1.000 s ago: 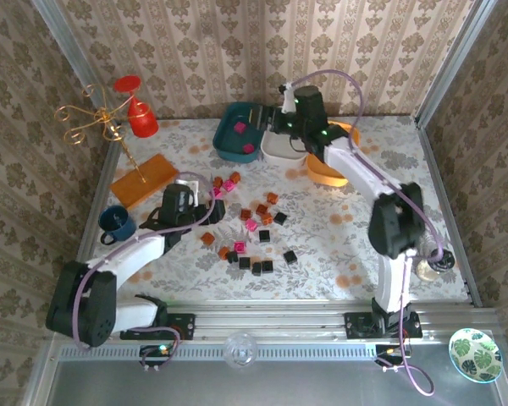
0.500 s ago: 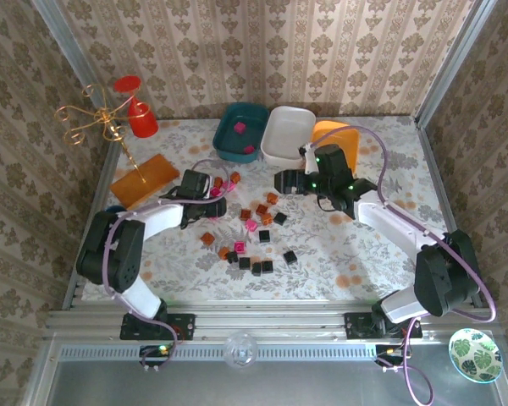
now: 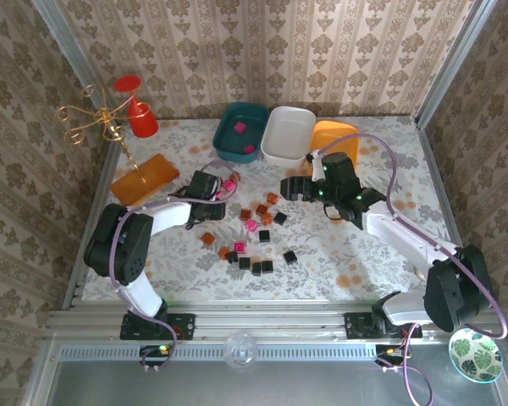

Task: Sort the legos into containers by color
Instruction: Pick up the lego from the middle-left of the table, then place the lego in the container.

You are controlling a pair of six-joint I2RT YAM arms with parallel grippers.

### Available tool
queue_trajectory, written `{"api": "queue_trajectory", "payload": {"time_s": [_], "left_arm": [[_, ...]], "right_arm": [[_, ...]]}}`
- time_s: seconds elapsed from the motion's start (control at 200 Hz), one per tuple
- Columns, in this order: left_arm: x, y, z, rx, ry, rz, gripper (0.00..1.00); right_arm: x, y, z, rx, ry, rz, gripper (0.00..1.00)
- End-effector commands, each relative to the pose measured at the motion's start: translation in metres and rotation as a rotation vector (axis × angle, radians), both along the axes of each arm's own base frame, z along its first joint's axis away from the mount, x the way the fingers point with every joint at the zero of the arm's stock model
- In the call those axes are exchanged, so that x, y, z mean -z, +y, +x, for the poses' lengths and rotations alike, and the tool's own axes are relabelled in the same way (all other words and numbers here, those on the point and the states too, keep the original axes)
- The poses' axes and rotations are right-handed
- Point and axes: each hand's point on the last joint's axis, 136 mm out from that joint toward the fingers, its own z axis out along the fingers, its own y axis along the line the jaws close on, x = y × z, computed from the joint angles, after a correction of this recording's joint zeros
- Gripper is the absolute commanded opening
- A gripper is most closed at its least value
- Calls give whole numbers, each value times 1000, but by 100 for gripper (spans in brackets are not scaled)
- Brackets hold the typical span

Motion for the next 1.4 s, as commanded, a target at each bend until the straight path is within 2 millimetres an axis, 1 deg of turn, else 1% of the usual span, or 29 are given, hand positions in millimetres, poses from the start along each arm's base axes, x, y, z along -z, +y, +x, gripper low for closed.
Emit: {"api": "queue_trajectory", "payload": {"time_s": [0.0, 0.065, 0.115, 0.185, 0.285, 0.36, 0.46, 0.525, 0.545, 0.55, 0.625, 0.65, 0.7, 0.745, 0.785, 0.795, 0.81, 0.86, 0.935, 1.045, 1.15, 1.215, 1.275, 1.29, 1.3, 1.395], "left_arm": [[-15, 1, 5, -21, -46, 2, 34], [-28, -1, 12, -28, -89, -21, 33], [-42, -5, 19, -30, -131, -40, 33], [-65, -8, 34, -32, -196, -50, 33], [-90, -15, 58, -21, -272, -37, 34], [-100, -19, 75, -15, -298, -40, 35], [-113, -25, 105, -11, -327, -57, 35], [-114, -30, 126, -3, -343, -60, 35], [-114, -29, 134, -6, -348, -61, 35], [-117, -28, 136, -10, -354, -64, 35], [-116, -28, 161, -20, -350, -87, 35], [-115, -28, 168, -23, -350, -94, 35], [-119, -27, 186, -35, -368, -108, 36], [-113, -25, 200, -40, -360, -117, 38], [-112, -27, 214, -37, -351, -133, 39], [-113, -26, 216, -38, -348, -138, 39], [-108, -27, 220, -39, -334, -141, 39], [-102, -27, 232, -42, -313, -157, 40], [-102, -32, 244, -35, -304, -182, 43], [-117, -42, 253, -8, -322, -218, 55], [-140, -50, 250, 15, -342, -270, 65], [-157, -52, 240, 31, -359, -302, 68], [-171, -54, 227, 42, -380, -339, 70], [-174, -54, 222, 44, -383, -348, 71], [-179, -55, 220, 47, -393, -357, 71], [-191, -54, 189, 56, -416, -422, 73]], "right_arm": [[-3, -9, -7, 28, -22, -11, 91], [-2, -12, -12, 34, -21, -14, 91], [0, -15, -17, 38, -15, -17, 91], [2, -21, -24, 50, -10, -25, 91], [8, -30, -33, 75, -3, -46, 91], [13, -36, -41, 87, 4, -64, 91], [16, -43, -47, 104, 4, -77, 91], [17, -46, -50, 121, 5, -73, 91], [18, -46, -50, 125, 8, -70, 91], [17, -46, -51, 126, 8, -69, 91], [19, -44, -54, 127, 18, -61, 90], [21, -43, -55, 124, 24, -71, 90], [26, -44, -57, 129, 40, -100, 90], [33, -44, -60, 129, 58, -134, 90], [38, -44, -62, 131, 77, -160, 90], [40, -44, -63, 131, 84, -167, 90], [43, -43, -64, 131, 93, -177, 90], [50, -42, -68, 127, 112, -200, 90], [59, -39, -74, 113, 136, -236, 90], [69, -35, -83, 89, 159, -289, 89], [77, -30, -90, 54, 183, -320, 89], [83, -27, -94, 28, 198, -337, 88], [89, -23, -100, -1, 218, -352, 87], [90, -23, -102, -9, 225, -358, 87], [92, -23, -103, -13, 230, -362, 87], [105, -22, -115, -36, 291, -414, 86]]}}
